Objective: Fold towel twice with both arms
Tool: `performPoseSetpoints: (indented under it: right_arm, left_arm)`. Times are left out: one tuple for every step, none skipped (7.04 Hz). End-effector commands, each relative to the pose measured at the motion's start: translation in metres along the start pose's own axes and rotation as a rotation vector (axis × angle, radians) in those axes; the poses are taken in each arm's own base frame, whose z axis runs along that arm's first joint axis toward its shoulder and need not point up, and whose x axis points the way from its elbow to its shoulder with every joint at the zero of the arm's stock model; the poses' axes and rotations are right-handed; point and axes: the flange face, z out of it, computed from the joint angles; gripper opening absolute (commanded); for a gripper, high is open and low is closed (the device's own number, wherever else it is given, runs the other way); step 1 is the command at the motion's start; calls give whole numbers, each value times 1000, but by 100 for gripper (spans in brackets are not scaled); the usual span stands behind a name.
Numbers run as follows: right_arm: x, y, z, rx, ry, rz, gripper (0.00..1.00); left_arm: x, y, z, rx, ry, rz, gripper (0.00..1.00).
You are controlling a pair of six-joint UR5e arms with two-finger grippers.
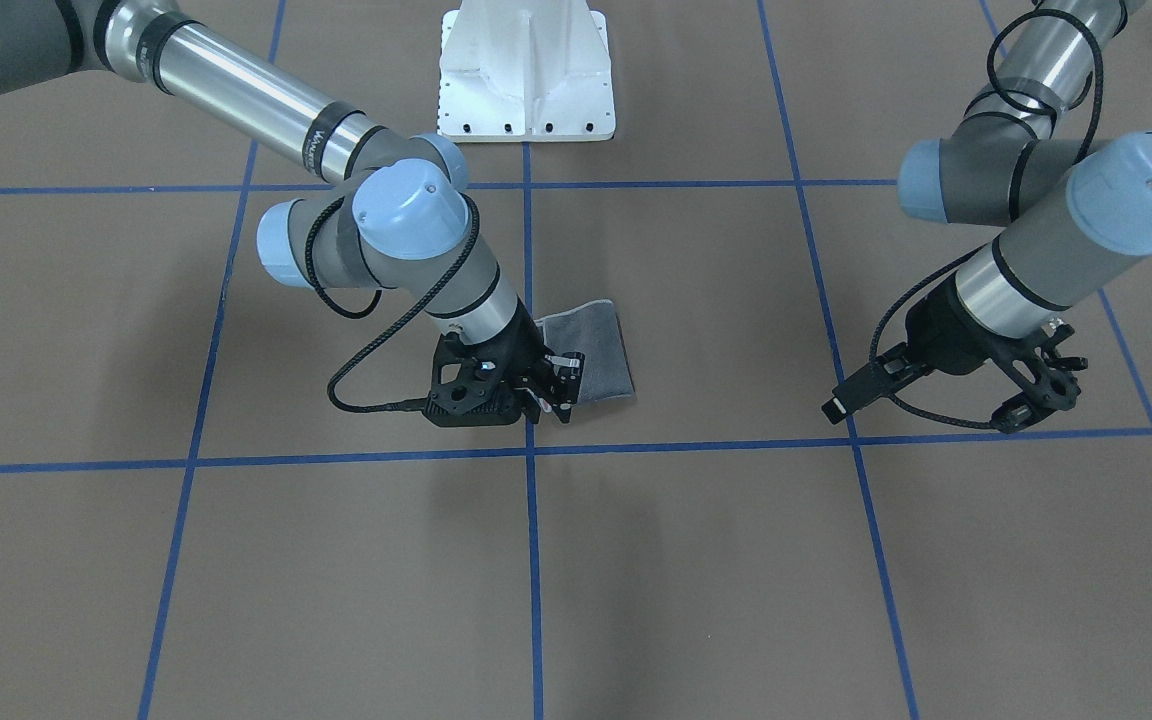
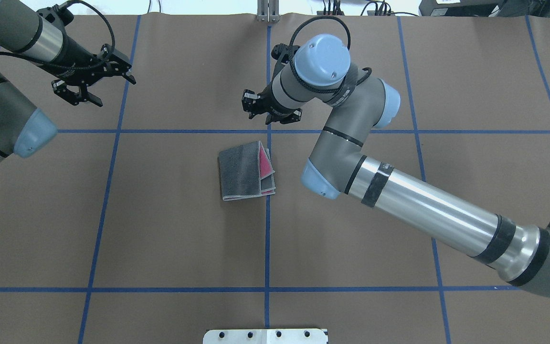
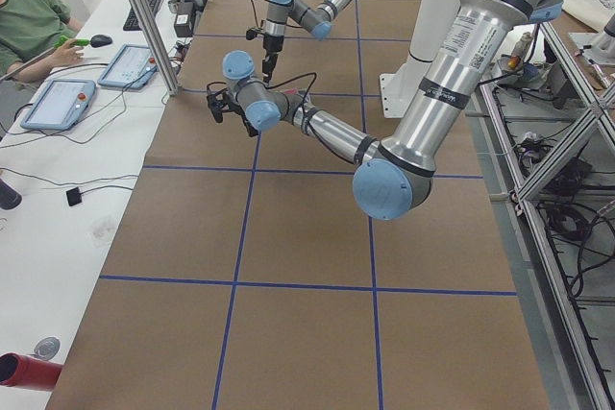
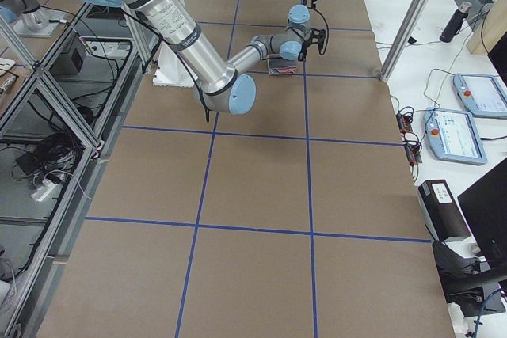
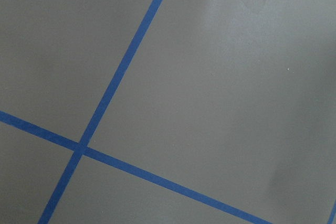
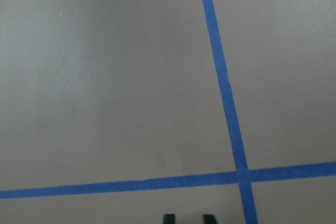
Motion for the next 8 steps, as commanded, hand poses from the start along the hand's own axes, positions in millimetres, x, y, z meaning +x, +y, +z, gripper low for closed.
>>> performPoseSetpoints:
  right_arm:
    - [16, -34, -47, -41, 25, 48, 99]
    - [29, -41, -61, -34, 61, 39, 99]
    - [47, -39, -66, -40, 109, -4, 99]
    - [55, -36, -70, -40, 108, -13, 99]
    - [73, -33, -72, -48, 120, -7, 99]
    - [116, -51, -83, -34, 153, -62, 99]
    - [152, -70, -91, -47, 243, -123, 99]
    - [175, -97, -110, -75, 340, -199, 99]
  left_arm:
    - [-1, -13, -21, 29, 16, 0, 100]
    - [-4, -20, -29, 40, 18, 51, 100]
    - [-22, -29, -32, 49, 3, 83, 100]
    - [-25, -34, -36, 58, 3, 90, 100]
    - [-30, -42, -46, 73, 3, 108, 100]
    - [-71, -67, -65, 101, -49, 189, 100]
    - [-98, -86, -80, 112, -102, 279, 100]
    - [-117, -105, -100, 119, -152, 333, 100]
